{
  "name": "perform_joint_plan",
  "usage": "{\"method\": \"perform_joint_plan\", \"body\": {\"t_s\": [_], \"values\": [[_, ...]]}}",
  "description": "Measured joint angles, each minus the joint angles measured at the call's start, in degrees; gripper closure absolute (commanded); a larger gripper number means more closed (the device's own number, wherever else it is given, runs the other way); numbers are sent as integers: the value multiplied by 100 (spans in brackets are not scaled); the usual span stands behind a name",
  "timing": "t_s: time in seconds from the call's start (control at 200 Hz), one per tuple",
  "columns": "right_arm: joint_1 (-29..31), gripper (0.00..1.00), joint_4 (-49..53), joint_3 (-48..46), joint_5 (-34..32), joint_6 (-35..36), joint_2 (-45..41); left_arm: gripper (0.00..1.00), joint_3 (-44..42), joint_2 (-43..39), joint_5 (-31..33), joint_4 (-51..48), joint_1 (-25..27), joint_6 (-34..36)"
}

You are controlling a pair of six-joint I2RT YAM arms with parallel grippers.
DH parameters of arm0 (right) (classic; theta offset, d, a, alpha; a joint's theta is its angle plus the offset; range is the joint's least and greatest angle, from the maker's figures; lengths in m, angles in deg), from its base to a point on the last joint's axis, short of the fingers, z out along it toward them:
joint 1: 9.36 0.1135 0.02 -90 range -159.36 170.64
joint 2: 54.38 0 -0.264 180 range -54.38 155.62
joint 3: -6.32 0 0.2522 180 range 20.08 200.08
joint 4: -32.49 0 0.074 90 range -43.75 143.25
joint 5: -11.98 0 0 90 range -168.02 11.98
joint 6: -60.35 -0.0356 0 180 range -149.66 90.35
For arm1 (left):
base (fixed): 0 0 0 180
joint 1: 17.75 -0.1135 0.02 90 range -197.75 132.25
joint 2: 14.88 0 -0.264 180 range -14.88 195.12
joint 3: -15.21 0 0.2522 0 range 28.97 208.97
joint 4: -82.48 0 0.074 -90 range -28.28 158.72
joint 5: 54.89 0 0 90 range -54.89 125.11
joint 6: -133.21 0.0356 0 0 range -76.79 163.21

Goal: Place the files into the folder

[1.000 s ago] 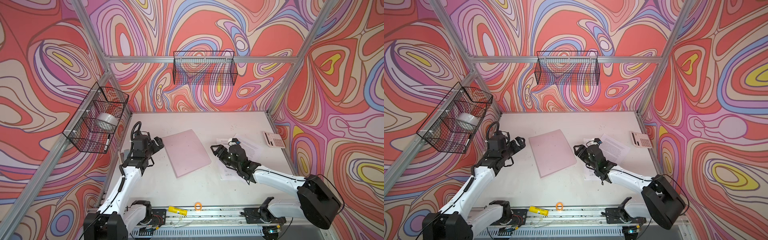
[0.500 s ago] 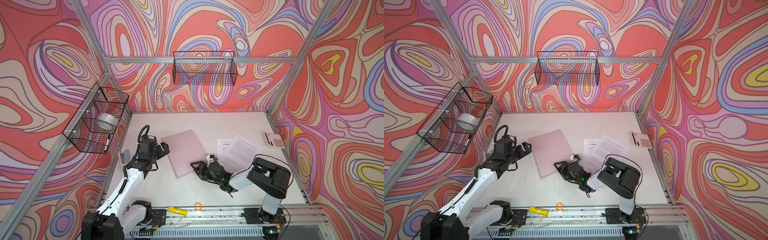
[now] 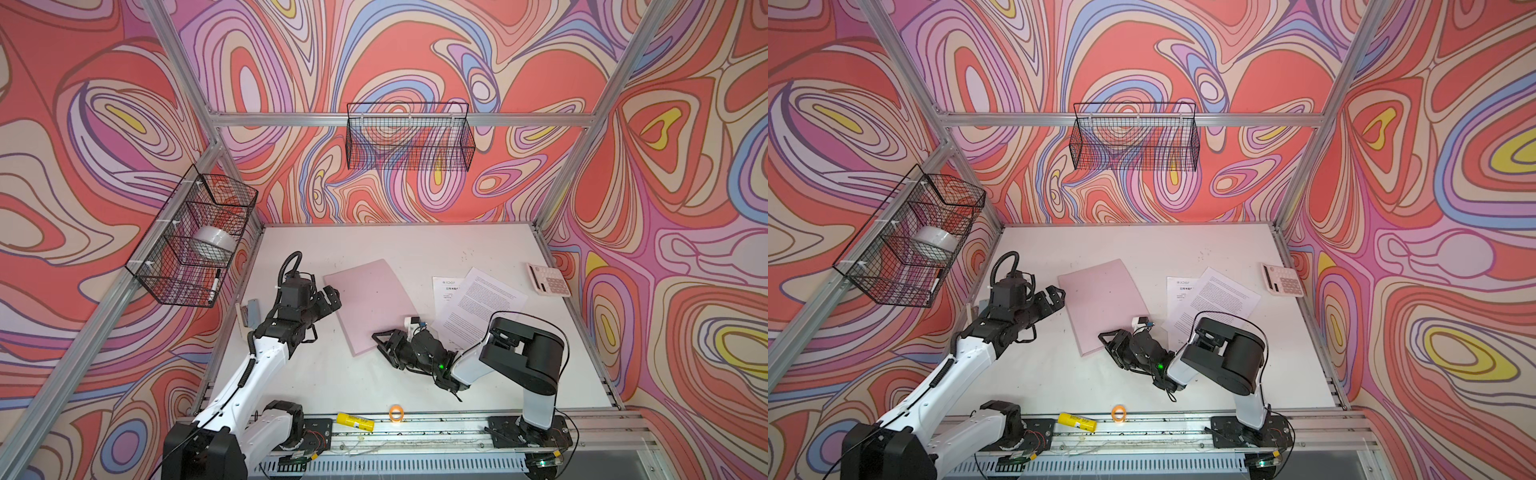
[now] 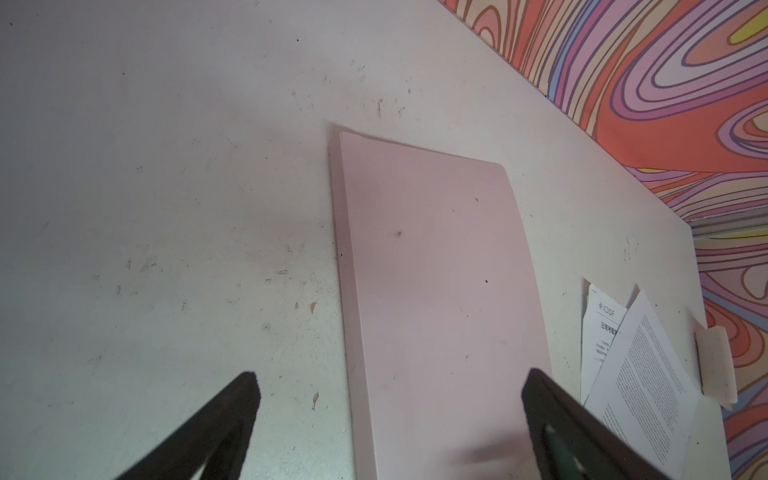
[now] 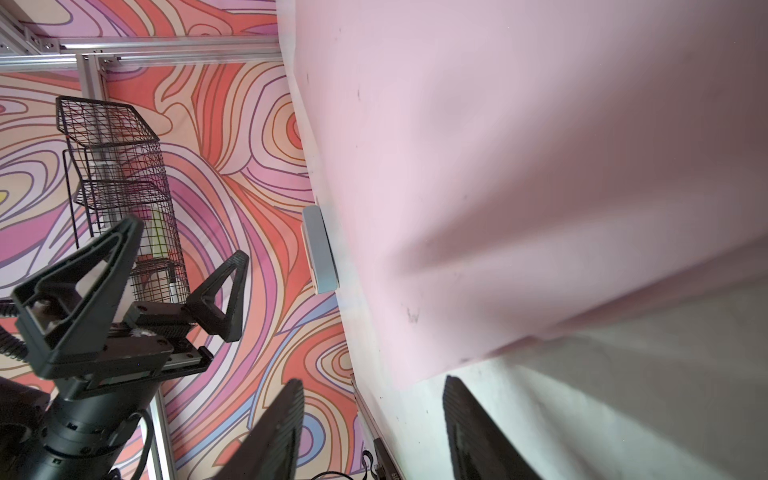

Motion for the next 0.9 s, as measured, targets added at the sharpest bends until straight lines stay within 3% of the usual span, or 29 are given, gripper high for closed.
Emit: {"method": "perform_joint_plan", "body": {"t_s": [0.902], "values": [[-120,50,-267,-15,52,-175,315,4,-11,50,-7,2,33,22]]}}
